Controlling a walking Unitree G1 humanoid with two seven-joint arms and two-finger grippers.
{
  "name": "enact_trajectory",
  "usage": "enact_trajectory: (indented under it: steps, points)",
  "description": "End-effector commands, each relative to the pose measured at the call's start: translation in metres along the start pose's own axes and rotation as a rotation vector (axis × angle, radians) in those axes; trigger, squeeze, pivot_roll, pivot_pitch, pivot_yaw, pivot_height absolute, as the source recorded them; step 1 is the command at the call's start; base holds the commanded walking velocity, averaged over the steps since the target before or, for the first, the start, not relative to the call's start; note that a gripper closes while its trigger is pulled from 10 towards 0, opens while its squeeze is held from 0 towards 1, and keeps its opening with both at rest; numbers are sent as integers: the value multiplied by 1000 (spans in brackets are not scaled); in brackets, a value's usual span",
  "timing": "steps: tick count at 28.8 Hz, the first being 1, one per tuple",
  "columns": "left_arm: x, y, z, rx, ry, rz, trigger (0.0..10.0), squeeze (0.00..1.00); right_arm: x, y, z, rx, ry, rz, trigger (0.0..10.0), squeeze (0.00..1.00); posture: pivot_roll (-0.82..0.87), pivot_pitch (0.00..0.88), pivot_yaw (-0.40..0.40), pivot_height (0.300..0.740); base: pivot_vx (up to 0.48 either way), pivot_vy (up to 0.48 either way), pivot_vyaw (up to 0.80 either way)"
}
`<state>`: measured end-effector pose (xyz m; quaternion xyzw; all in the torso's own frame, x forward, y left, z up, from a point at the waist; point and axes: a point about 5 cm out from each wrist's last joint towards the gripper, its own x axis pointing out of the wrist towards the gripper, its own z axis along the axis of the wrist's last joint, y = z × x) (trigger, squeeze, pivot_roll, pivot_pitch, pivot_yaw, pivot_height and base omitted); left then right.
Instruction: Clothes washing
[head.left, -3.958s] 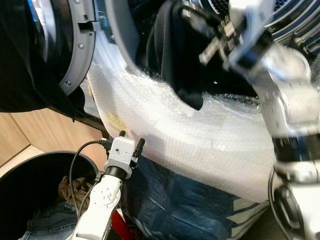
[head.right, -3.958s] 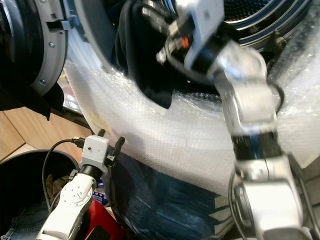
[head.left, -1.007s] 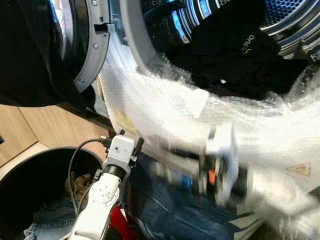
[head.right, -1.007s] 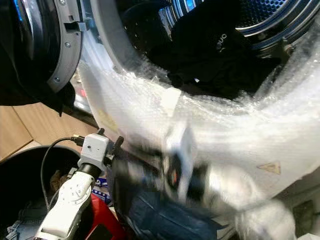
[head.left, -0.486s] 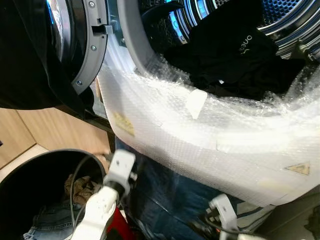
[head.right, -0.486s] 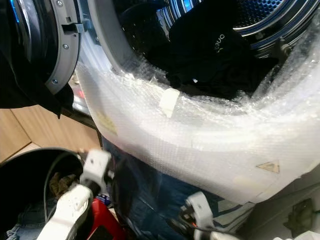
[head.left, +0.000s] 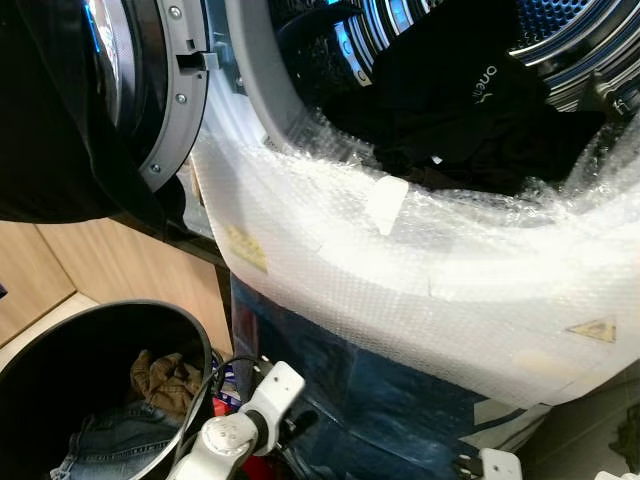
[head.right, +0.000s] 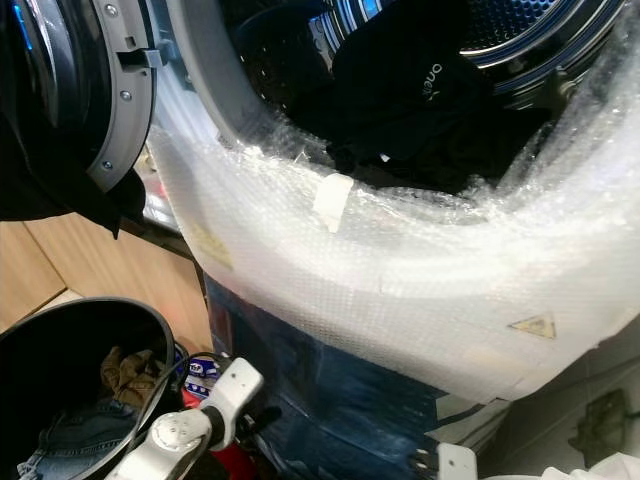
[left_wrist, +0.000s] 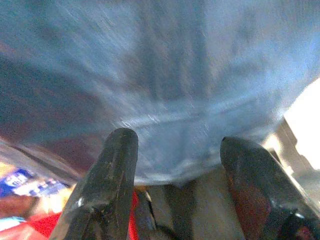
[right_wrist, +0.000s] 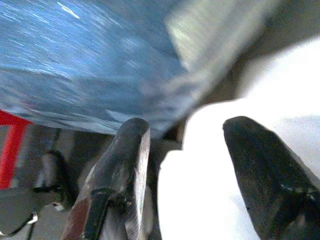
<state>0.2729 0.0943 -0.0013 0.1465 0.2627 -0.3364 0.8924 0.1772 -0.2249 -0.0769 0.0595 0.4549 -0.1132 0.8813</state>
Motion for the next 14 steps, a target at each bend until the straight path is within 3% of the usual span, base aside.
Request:
enact_trajectory:
  steps: [1,6,10,14]
  points:
    - [3,-9,-14,7,73,-29,10000,0,0,-1,-8,17,16,-26,10000,0,-59,72,1,740,0,0,0]
    - [6,-23,-36,10,183,-88,10000,0,-2,-7,-19,13,38,-76,10000,0,-73,70,4,740,0,0,0]
    - [1,-33,-60,-35,284,-85,10000,0,-4,-15,-30,35,71,-163,10000,0,-79,66,1,740,0,0,0]
    - [-9,-28,-83,-66,373,10,10000,0,-5,-19,-34,31,78,-213,10000,0,-93,65,-1,740,0,0,0]
